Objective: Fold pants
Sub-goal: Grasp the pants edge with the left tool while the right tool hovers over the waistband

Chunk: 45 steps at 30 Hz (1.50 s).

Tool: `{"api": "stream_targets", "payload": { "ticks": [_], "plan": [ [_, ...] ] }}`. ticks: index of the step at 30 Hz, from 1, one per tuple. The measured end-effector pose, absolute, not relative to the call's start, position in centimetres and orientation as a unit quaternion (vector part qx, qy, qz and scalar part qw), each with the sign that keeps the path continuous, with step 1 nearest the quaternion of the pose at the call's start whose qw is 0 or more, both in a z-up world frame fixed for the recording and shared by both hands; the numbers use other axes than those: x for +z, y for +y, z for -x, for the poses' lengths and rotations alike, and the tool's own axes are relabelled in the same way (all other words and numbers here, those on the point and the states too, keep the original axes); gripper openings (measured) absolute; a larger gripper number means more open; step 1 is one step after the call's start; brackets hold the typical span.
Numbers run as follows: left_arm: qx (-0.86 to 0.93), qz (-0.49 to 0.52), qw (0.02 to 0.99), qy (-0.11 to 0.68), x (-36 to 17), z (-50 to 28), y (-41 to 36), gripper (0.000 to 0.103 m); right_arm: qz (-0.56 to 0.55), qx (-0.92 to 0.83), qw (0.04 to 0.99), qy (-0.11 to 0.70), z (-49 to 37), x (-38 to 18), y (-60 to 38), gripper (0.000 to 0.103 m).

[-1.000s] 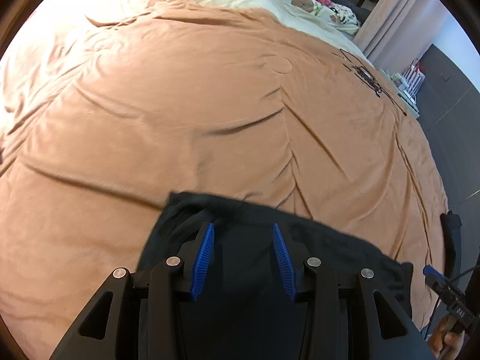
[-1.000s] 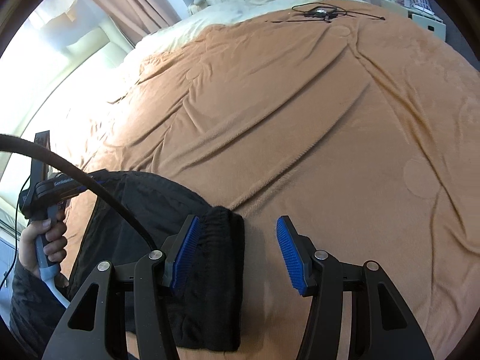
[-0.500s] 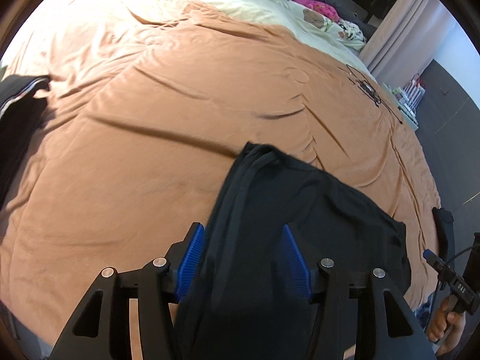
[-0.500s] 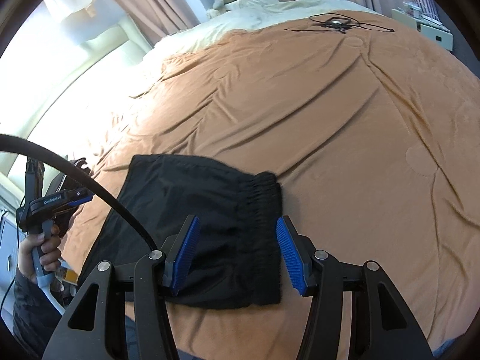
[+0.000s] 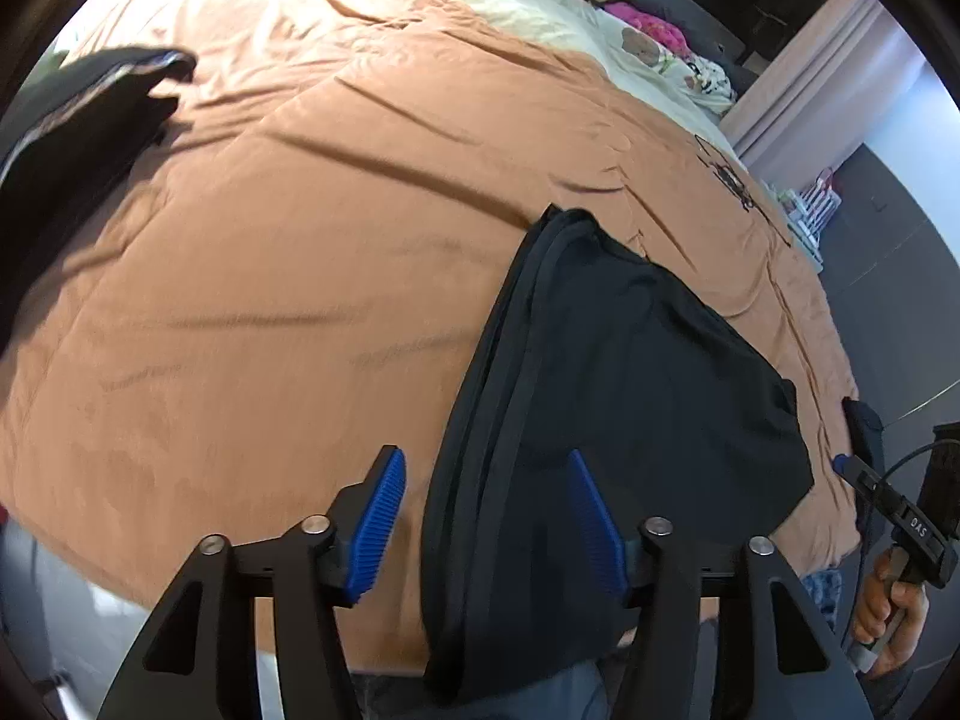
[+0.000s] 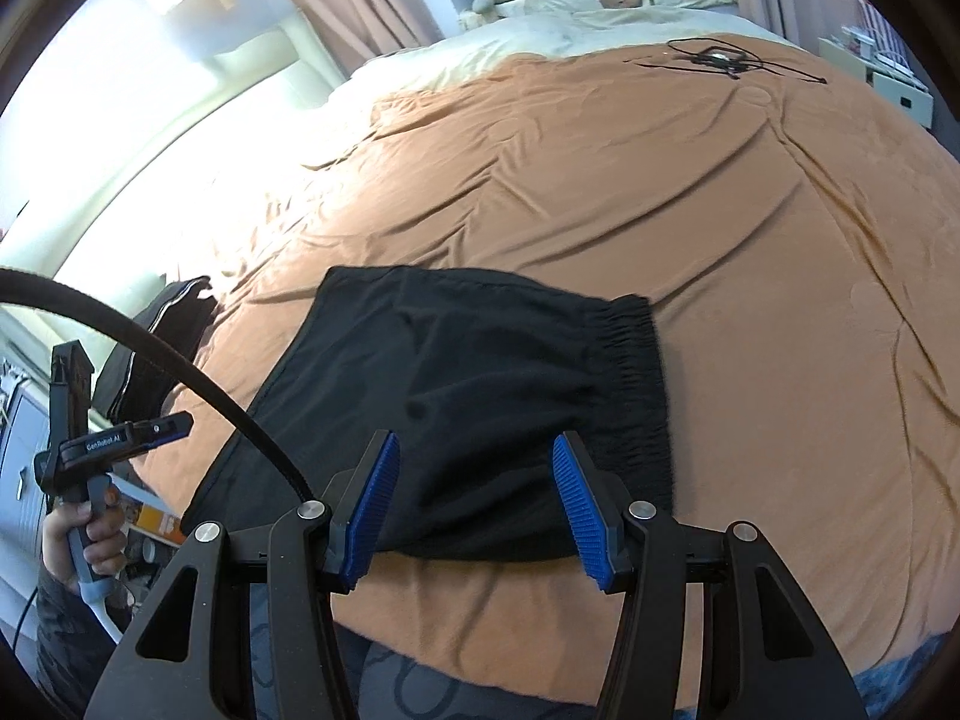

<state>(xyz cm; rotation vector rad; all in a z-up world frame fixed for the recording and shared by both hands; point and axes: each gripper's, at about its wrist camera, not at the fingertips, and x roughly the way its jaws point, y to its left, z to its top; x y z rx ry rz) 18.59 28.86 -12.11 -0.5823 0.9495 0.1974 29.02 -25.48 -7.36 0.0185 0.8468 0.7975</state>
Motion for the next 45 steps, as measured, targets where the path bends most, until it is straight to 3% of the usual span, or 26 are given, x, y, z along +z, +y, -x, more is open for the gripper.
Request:
{"api": "stream_targets", "payload": {
  "ticks": [6,10,25,45],
  "plan": [
    [0.078,0.313,0.838,0.440,-13.7,-15.7,28.9,0.066,0.001,0.391,0.827,0.404,-26.9,-7.9,-23.9,0.052],
    [0.066,0.344,0.833,0.428,-14.7,-14.3,28.8,0.066,0.008,0.396,0.825,0.402,-25.7,-8.3,-22.7,0.066],
    [0.032,0.428,0.816,0.386,-17.9,-11.9,27.0,0.066,0.033,0.415,0.813,0.407,-24.0,-10.1,-18.3,0.066],
    [0.045,0.413,0.845,0.337,-18.2,-13.3,27.5,0.066,0.032,0.434,0.800,0.413,-24.5,-11.9,-16.3,0.066]
  ]
}}
